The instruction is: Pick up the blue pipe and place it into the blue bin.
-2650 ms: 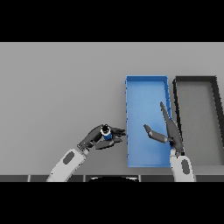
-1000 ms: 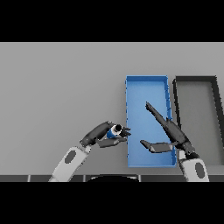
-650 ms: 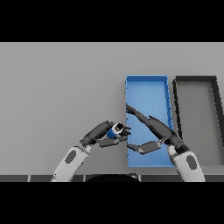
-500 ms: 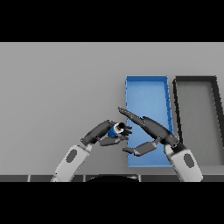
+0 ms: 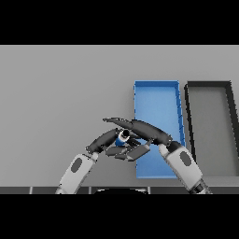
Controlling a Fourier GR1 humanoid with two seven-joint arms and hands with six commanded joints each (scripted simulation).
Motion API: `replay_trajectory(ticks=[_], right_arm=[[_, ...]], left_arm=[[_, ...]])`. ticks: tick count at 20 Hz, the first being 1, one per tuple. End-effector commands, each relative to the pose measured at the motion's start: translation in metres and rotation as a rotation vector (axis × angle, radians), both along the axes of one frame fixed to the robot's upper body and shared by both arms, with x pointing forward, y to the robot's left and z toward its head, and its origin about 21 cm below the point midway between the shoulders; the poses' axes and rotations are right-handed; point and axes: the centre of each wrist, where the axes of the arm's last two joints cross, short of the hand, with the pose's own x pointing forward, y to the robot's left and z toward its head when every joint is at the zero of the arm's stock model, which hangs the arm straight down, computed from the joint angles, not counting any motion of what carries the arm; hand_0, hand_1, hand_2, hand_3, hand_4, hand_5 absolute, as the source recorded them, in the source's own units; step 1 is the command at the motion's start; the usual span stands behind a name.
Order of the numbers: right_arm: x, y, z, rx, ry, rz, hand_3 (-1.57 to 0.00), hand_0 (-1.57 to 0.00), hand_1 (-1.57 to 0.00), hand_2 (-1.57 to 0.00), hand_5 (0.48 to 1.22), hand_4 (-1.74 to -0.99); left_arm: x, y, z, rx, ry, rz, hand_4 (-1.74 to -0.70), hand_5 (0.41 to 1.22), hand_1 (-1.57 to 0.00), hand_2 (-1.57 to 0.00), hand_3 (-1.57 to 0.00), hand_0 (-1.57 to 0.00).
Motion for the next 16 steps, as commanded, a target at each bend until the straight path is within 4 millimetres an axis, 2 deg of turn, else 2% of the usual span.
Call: replay_trajectory(ticks=[1, 2, 3, 4, 6, 7, 9, 11, 13, 16], right_arm=[[-0.001, 0.001, 0.003, 0.014, -0.004, 0.021, -0.14, -0.17, -0.24, -0.25, 0.519, -1.255], [0.003, 0.007, 0.005, 0.011, 0.0, 0.022, -0.31, -0.4, -0.44, -0.43, 0.52, -1.303], [0.004, 0.011, 0.005, 0.0, 0.001, 0.028, -0.5, -0.63, -0.65, -0.66, 0.523, -1.383], [0.006, 0.013, 0.004, -0.001, -0.008, 0.027, -0.66, -0.82, -0.84, -0.84, 0.527, -1.446], [0.006, 0.013, 0.003, 0.028, -0.002, 0.039, -0.9, -1.09, -1.1, -1.1, 0.6, -1.537], [0.006, 0.018, 0.003, 0.06, 0.012, 0.046, -1.03, -1.19, -1.19, -1.2, 0.671, -1.513], [0.004, 0.021, 0.001, 0.097, 0.018, 0.049, -1.23, -1.32, -1.33, -1.33, 0.869, -1.481], [0.001, 0.018, -0.004, 0.104, -0.025, 0.056, -1.35, -1.41, -1.42, -1.42, 0.996, -1.474], [0.0, 0.021, -0.001, 0.097, -0.041, 0.07, -1.43, -1.47, -1.47, -1.47, 1.077, -1.481], [-0.002, 0.023, -0.006, 0.135, 0.012, 0.067, -1.5, -1.52, -1.52, -1.52, 1.147, -1.49]], left_arm=[[0.001, 0.003, 0.0, 0.021, 0.014, 0.02, -1.51, 1.221, -1.57, -1.57, -1.57, -1.57], [0.0, 0.001, 0.001, 0.029, 0.033, 0.022, -1.56, 1.221, -1.57, -1.54, -1.3, -1.57], [-0.003, 0.004, 0.002, 0.039, 0.054, 0.021, -1.6, 1.221, -1.57, -1.53, -1.14, -1.57], [-0.002, 0.0, 0.004, 0.054, 0.053, 0.03, -1.63, 1.221, -1.57, -1.54, -1.16, -1.57], [-0.003, -0.003, 0.0, 0.032, 0.046, 0.02, -1.67, 1.221, -1.57, -1.55, -1.23, -1.57], [-0.003, -0.003, 0.0, 0.019, 0.037, 0.016, -1.68, 1.221, -1.57, -1.55, -1.27, -1.57], [-0.003, -0.004, 0.003, 0.025, 0.025, 0.021, -1.7, 1.221, -1.57, -1.56, -1.33, -1.57], [-0.001, -0.006, 0.002, 0.033, 0.029, 0.016, -1.72, 1.221, -1.57, -1.55, -1.37, -1.57], [0.0, -0.005, 0.002, 0.019, 0.01, 0.015, -1.73, 1.221, -1.57, -1.55, -1.4, -1.57], [0.0, -0.004, 0.003, 0.026, 0.008, 0.023, -1.73, 1.221, -1.57, -1.56, -1.44, -1.57]])
